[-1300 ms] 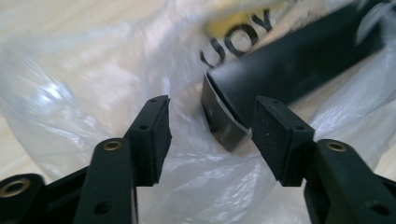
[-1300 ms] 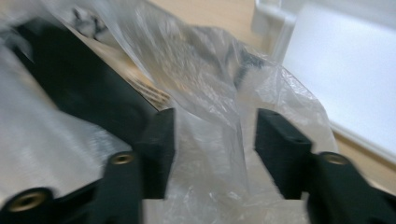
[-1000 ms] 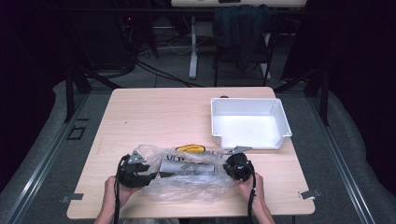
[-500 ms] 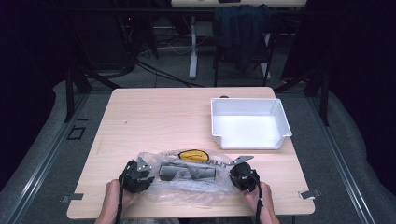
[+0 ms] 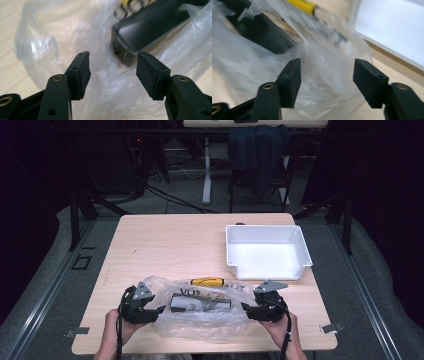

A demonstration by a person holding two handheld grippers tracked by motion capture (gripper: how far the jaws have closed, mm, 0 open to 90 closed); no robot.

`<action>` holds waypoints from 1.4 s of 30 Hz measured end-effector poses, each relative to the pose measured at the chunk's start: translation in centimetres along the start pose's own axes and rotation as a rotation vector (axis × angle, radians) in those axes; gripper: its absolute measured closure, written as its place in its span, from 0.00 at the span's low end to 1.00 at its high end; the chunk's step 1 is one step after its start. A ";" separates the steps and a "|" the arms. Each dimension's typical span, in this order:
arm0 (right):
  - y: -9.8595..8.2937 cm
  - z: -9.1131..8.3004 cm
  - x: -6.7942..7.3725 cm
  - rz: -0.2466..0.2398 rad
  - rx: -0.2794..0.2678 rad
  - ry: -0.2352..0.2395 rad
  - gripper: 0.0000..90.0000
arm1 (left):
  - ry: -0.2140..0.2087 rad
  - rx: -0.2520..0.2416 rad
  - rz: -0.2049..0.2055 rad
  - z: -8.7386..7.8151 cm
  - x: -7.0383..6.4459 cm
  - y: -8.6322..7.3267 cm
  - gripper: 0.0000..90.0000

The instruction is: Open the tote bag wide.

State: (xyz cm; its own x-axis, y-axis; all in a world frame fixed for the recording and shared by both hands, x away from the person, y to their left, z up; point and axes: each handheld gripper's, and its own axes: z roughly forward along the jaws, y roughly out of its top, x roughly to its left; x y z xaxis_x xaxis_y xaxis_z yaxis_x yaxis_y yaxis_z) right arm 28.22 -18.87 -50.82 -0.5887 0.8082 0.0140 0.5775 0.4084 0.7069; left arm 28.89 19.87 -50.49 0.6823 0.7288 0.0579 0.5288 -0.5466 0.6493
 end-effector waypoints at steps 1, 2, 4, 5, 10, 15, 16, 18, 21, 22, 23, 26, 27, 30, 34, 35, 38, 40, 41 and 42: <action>0.0 -0.5 0.3 -0.011 -0.018 0.016 0.36 | 0.001 -0.012 0.001 -0.2 0.0 0.4 0.49; 0.0 -1.0 0.6 -0.019 -0.031 0.040 0.34 | 0.000 -0.019 -0.001 -0.3 0.1 0.8 0.49; -0.1 -1.6 1.3 -0.038 -0.056 0.117 0.31 | 0.026 -0.045 -0.007 -0.2 0.3 1.7 0.50; -0.2 -1.7 1.8 -0.054 -0.056 0.156 0.30 | 0.025 -0.044 -0.011 0.1 0.5 2.1 0.52; -1.2 1.0 3.2 -0.119 0.061 0.204 0.62 | 0.043 0.016 -0.018 3.4 1.5 3.6 0.66; -2.3 3.3 2.8 -0.114 0.154 0.207 0.95 | 0.045 0.056 -0.066 6.1 2.5 3.2 0.80; -2.5 3.5 2.6 -0.111 0.162 0.210 0.97 | 0.051 0.068 -0.074 6.5 2.7 3.1 0.82; -2.8 3.7 2.2 -0.098 0.184 0.211 0.98 | 0.064 0.084 -0.083 7.1 3.0 2.9 0.84; -3.1 3.9 1.8 -0.094 0.214 0.206 0.99 | 0.091 0.111 -0.077 7.9 3.1 2.6 0.87; -3.2 3.8 1.7 -0.088 0.220 0.209 1.00 | 0.107 0.121 -0.070 8.2 3.1 2.5 0.87; -3.2 3.8 1.7 -0.087 0.223 0.209 1.00 | 0.111 0.126 -0.069 8.3 3.3 2.4 0.87; -3.3 3.7 1.5 -0.087 0.243 0.195 1.00 | 0.124 0.131 -0.081 8.9 3.7 2.0 0.87; -3.3 3.7 1.5 -0.090 0.246 0.189 1.00 | 0.113 0.131 -0.090 8.9 3.8 1.9 0.87; -2.9 3.2 1.7 -0.095 0.220 0.207 0.86 | 0.081 0.090 -0.114 8.4 3.9 1.8 0.78; -1.4 1.0 1.6 -0.070 0.070 0.300 0.68 | 0.060 0.037 -0.105 6.7 3.5 2.4 0.65; -1.0 0.5 1.6 -0.062 0.030 0.290 0.62 | 0.054 0.030 -0.104 6.3 3.4 2.6 0.62; 0.0 -0.5 1.4 -0.056 -0.067 0.226 0.58 | 0.040 0.009 -0.081 5.2 3.0 3.1 0.57; 0.4 -0.6 1.2 -0.038 -0.107 0.189 0.55 | 0.030 -0.006 -0.072 4.5 2.5 3.3 0.51; 0.5 -0.7 1.0 -0.033 -0.129 0.154 0.55 | 0.030 -0.006 -0.072 4.5 2.5 3.3 0.49; 0.7 -0.5 0.9 -0.024 -0.136 0.127 0.54 | 0.018 -0.016 -0.062 3.8 2.0 3.4 0.46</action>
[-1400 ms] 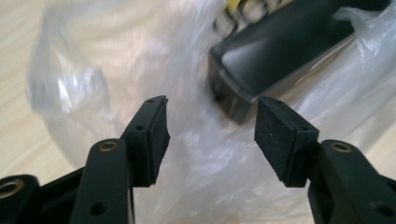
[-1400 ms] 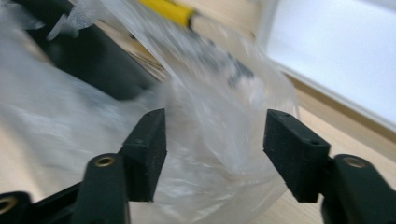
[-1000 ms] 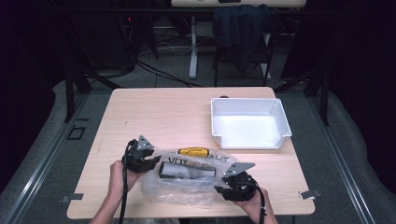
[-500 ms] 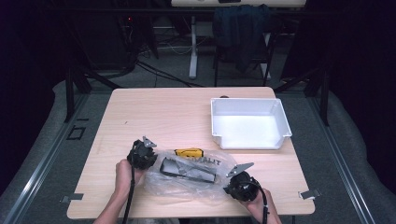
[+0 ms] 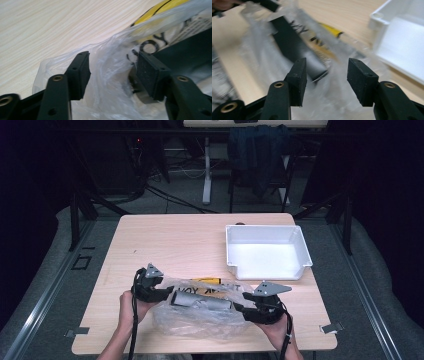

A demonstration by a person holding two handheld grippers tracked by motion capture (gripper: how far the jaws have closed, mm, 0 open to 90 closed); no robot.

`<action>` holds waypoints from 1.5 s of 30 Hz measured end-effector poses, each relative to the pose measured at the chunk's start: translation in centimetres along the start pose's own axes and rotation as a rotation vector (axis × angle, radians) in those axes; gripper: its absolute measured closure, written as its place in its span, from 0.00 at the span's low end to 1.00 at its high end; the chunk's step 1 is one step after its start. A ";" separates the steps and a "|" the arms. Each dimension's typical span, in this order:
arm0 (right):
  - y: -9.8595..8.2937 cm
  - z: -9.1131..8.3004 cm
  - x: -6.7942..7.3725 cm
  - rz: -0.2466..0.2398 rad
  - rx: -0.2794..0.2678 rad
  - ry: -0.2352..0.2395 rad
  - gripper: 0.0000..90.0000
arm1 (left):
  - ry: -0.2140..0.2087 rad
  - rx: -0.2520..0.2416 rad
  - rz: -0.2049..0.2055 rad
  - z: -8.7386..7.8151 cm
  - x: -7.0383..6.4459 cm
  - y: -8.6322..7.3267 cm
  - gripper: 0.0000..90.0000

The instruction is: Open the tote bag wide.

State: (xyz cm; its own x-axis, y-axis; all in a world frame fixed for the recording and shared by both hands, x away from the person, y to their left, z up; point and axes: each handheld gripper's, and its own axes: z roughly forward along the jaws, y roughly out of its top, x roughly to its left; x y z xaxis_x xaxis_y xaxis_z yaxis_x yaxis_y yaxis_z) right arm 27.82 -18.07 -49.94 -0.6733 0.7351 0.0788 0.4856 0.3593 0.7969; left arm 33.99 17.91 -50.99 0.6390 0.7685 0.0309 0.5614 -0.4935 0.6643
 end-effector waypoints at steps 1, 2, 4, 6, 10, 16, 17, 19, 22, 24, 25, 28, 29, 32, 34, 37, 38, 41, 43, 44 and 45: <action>0.1 0.2 -0.2 0.007 0.003 -0.054 0.54 | 0.000 0.000 0.000 0.0 0.0 0.0 0.44; 0.2 0.6 -0.5 0.013 0.018 -0.078 0.54 | -0.022 -0.010 0.007 -0.6 -0.6 -0.1 0.42; 0.0 1.8 -1.2 0.035 0.082 -0.079 0.60 | -0.049 -0.008 0.020 -1.2 -1.3 -0.5 0.39; -0.4 3.2 -1.7 0.054 0.128 -0.075 0.75 | -0.049 -0.006 0.039 -1.4 -2.1 -1.2 0.38; -1.4 5.2 -2.4 0.102 0.190 -0.087 0.90 | -0.038 0.027 0.065 -1.2 -3.2 -2.9 0.37; -2.6 6.0 -2.7 0.132 0.250 -0.103 0.99 | -0.047 0.079 0.039 0.8 -3.2 -5.1 0.37; -2.7 5.9 -2.7 0.131 0.265 -0.119 0.99 | -0.048 0.091 0.048 1.1 -3.2 -5.2 0.37; -2.9 5.8 -2.6 0.137 0.279 -0.130 0.99 | -0.043 0.100 0.053 1.5 -3.3 -5.4 0.36; -3.2 5.2 -2.4 0.132 0.309 -0.155 1.00 | -0.036 0.098 0.065 1.6 -3.3 -5.5 0.35; -3.4 4.8 -2.3 0.117 0.331 -0.169 1.00 | -0.020 0.101 0.076 1.8 -3.3 -5.5 0.35; -3.6 4.7 -2.2 0.123 0.326 -0.163 1.00 | -0.012 0.102 0.080 2.0 -3.2 -5.5 0.34; -3.8 4.4 -2.1 0.119 0.330 -0.161 0.97 | -0.015 0.095 0.080 2.0 -3.2 -5.4 0.34; -3.8 4.4 -2.1 0.119 0.330 -0.161 0.97 | -0.015 0.095 0.080 2.0 -3.2 -5.4 0.33; -3.3 3.8 -2.6 0.097 0.287 -0.120 0.76 | -0.022 0.060 0.080 1.4 -3.0 -5.1 0.31; -2.9 3.4 -2.7 0.079 0.256 -0.096 0.65 | -0.021 0.047 0.079 1.0 -2.9 -5.0 0.30; -2.1 2.8 -2.7 0.057 0.220 -0.076 0.52 | -0.026 0.022 0.066 0.4 -2.8 -4.8 0.26; -1.9 2.7 -2.7 0.055 0.209 -0.076 0.49 | -0.025 0.019 0.068 0.2 -2.8 -4.7 0.25; -1.3 2.0 -2.9 0.034 0.177 -0.058 0.42 | -0.020 -0.004 0.066 -0.3 -2.9 -4.5 0.24; -0.8 1.4 -2.8 0.027 0.162 -0.059 0.40 | -0.035 -0.006 0.069 -0.6 -3.1 -4.3 0.24; -0.6 1.1 -2.7 0.020 0.154 -0.060 0.39 | -0.038 -0.018 0.068 -0.8 -3.2 -4.3 0.24; -0.4 0.8 -2.7 0.022 0.142 -0.055 0.38 | -0.044 -0.025 0.069 -1.0 -3.4 -4.2 0.24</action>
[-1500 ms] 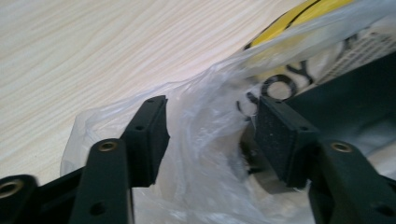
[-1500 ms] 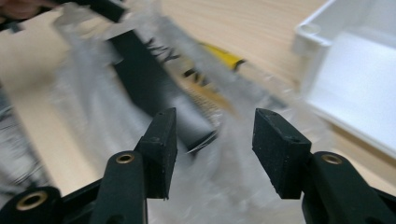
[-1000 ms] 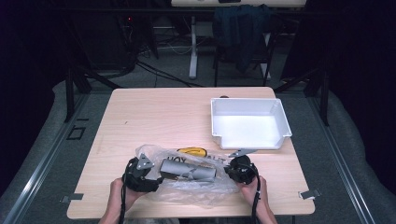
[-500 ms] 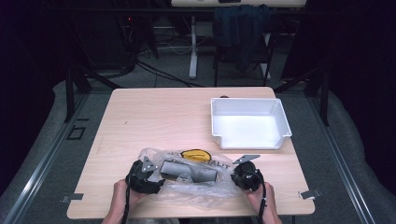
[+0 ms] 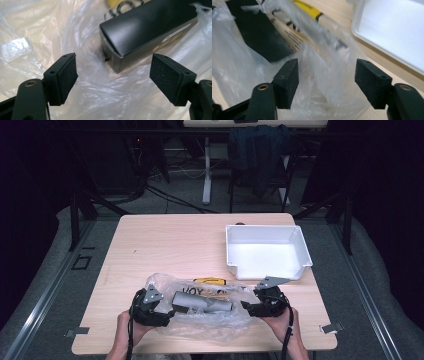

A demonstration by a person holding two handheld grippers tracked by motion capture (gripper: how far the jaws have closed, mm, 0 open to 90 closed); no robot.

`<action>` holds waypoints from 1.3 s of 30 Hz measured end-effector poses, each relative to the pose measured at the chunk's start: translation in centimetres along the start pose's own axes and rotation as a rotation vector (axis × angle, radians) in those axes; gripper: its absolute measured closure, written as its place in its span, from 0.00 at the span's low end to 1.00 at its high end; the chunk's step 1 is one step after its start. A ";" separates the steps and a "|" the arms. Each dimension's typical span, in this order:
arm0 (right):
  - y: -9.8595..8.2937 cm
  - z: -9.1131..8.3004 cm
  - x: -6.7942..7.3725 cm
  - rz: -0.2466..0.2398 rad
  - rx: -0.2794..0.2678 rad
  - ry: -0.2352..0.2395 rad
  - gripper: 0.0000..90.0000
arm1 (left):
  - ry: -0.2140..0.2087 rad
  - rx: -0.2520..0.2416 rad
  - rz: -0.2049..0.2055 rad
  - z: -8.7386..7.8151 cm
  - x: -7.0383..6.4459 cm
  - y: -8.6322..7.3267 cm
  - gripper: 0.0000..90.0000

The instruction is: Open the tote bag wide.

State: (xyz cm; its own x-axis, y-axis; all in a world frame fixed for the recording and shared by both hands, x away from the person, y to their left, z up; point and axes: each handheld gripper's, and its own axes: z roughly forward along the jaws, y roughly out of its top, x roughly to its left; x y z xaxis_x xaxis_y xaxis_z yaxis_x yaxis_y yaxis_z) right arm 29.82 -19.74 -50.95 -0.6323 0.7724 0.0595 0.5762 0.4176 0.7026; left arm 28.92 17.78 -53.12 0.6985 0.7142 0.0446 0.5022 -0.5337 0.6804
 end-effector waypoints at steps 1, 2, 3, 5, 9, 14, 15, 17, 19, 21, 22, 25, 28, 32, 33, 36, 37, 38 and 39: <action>0.1 -0.4 0.2 0.004 -0.024 0.002 0.38 | 0.001 -0.012 0.003 -0.2 -0.2 0.1 0.25; 0.2 -0.8 0.4 0.000 -0.040 0.013 0.39 | 0.000 -0.016 0.013 -0.3 -0.5 0.2 0.26; 0.3 -1.1 0.8 -0.010 -0.053 0.032 0.41 | -0.004 -0.012 0.019 -0.4 -0.7 0.3 0.27; 0.2 -1.2 1.7 -0.016 -0.064 0.102 0.50 | -0.007 0.004 0.018 -0.1 -1.1 0.3 0.29; -1.1 1.5 3.0 -0.066 0.075 0.098 0.61 | -0.004 0.050 0.008 1.1 -1.2 -0.1 0.29; -2.2 3.7 2.8 -0.059 0.163 0.096 0.61 | -0.006 0.086 -0.007 2.0 -0.8 -0.7 0.27; -2.4 3.9 2.7 -0.063 0.168 0.088 0.61 | -0.005 0.099 -0.015 2.3 -0.4 -0.9 0.27; -2.5 4.3 2.6 -0.072 0.187 0.079 0.60 | -0.007 0.103 -0.029 2.5 0.0 -1.2 0.27; -2.6 4.5 2.7 -0.078 0.196 0.070 0.59 | -0.004 0.106 -0.041 2.7 0.2 -1.4 0.26; -2.6 4.6 2.6 -0.085 0.199 0.061 0.57 | 0.009 0.112 -0.033 2.8 0.2 -1.4 0.26; -2.6 4.5 2.6 -0.090 0.199 0.060 0.55 | 0.004 0.110 -0.031 2.8 0.3 -1.5 0.26; -2.3 3.5 2.5 -0.103 0.143 0.087 0.47 | 0.002 0.086 -0.029 2.3 0.3 -1.3 0.25; -1.5 1.8 2.2 -0.116 0.082 0.125 0.41 | 0.002 0.056 -0.028 1.6 0.2 -1.0 0.25; -0.3 0.5 2.6 -0.160 0.038 0.154 0.38 | 0.000 0.034 -0.029 0.9 0.1 -0.7 0.24; 0.0 0.4 2.6 -0.170 0.032 0.173 0.38 | -0.008 0.034 -0.026 0.8 0.1 -0.6 0.23; 0.9 0.4 2.9 -0.201 0.032 0.194 0.36 | -0.003 0.018 -0.025 0.5 0.0 -0.5 0.23; 1.2 0.5 2.9 -0.215 0.035 0.203 0.36 | -0.009 0.019 -0.028 0.5 0.0 -0.5 0.22; 1.2 0.5 2.9 -0.215 0.035 0.203 0.36 | -0.009 0.019 -0.028 0.5 0.0 -0.5 0.22; 1.8 0.7 3.1 -0.234 0.048 0.215 0.36 | -0.007 0.019 -0.028 0.4 0.1 -0.5 0.22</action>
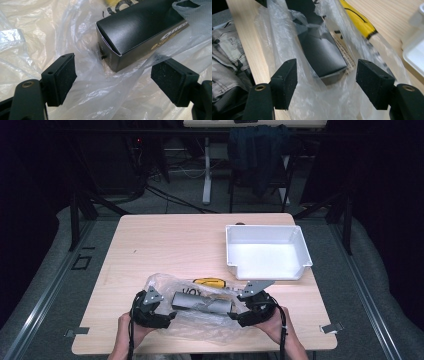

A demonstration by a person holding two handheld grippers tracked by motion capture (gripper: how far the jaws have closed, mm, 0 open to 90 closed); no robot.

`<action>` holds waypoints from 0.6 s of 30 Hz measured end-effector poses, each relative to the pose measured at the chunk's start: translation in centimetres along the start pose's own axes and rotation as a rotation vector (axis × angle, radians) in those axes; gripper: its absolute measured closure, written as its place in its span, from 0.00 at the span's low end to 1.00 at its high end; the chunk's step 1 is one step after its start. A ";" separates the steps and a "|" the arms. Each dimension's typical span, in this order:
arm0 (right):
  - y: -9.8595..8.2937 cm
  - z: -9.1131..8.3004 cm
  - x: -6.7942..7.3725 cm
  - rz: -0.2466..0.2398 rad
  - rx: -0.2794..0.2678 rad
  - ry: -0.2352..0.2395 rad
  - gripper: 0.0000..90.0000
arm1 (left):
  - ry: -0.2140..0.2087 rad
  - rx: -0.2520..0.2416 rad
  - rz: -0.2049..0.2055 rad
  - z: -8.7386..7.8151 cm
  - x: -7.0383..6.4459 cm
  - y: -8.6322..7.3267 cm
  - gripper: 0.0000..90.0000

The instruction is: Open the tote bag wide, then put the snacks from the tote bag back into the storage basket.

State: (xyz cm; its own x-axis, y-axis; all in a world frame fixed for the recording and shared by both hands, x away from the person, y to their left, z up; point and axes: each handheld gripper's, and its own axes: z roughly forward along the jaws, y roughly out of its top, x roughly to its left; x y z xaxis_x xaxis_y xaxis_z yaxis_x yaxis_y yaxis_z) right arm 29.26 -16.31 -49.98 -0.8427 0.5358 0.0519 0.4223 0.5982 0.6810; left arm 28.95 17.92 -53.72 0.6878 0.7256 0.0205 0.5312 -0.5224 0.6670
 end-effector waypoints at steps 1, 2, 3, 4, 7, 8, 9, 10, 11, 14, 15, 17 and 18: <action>0.0 0.0 0.0 0.000 0.000 0.000 0.36 | 0.000 0.000 0.000 0.0 0.0 0.0 0.22; 0.5 0.3 -0.1 -0.009 0.003 0.002 0.37 | 0.006 -0.010 -0.007 -0.1 0.0 -0.1 0.21; 0.8 0.4 -0.1 -0.019 0.011 0.010 0.37 | 0.006 -0.010 -0.007 -0.1 0.0 -0.1 0.21; 0.9 0.6 -0.2 -0.023 0.017 0.017 0.37 | 0.005 -0.018 -0.006 -0.4 0.0 -0.1 0.21; 1.5 1.2 -0.4 -0.038 0.040 0.030 0.38 | 0.006 -0.034 -0.005 -1.0 0.0 -0.1 0.19; 1.6 1.5 -0.3 -0.038 0.041 0.030 0.38 | 0.004 -0.031 -0.006 -1.3 0.1 -0.1 0.18; 1.7 1.7 -0.4 -0.049 0.056 0.041 0.38 | 0.006 -0.041 -0.011 -1.5 0.1 -0.2 0.17; 1.9 1.9 -0.4 -0.059 0.069 0.043 0.38 | -0.001 -0.041 -0.014 -1.8 0.2 -0.2 0.17; 2.0 2.1 -0.4 -0.066 0.073 0.043 0.38 | 0.006 -0.051 -0.022 -1.9 0.3 -0.3 0.16; 2.4 2.5 -0.5 -0.086 0.100 0.052 0.39 | 0.002 -0.054 -0.027 -2.5 0.5 -0.5 0.14; 2.5 2.7 -0.5 -0.080 0.090 0.061 0.39 | 0.009 -0.059 -0.034 -2.9 0.6 -0.8 0.14; 2.8 3.0 -0.4 -0.100 0.113 0.059 0.41 | 0.010 -0.053 -0.042 -3.2 0.9 -1.0 0.13; 3.0 3.2 -0.4 -0.110 0.124 0.059 0.42 | 0.011 -0.055 -0.048 -3.3 1.0 -1.1 0.13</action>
State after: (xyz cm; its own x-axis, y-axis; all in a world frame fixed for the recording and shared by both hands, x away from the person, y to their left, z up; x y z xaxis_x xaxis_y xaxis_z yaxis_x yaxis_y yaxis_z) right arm 31.94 -12.87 -50.27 -0.9028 0.4292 0.0275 0.3615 0.7224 0.5894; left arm 27.43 20.69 -51.99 0.6566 0.7543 -0.0043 0.5352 -0.4619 0.7072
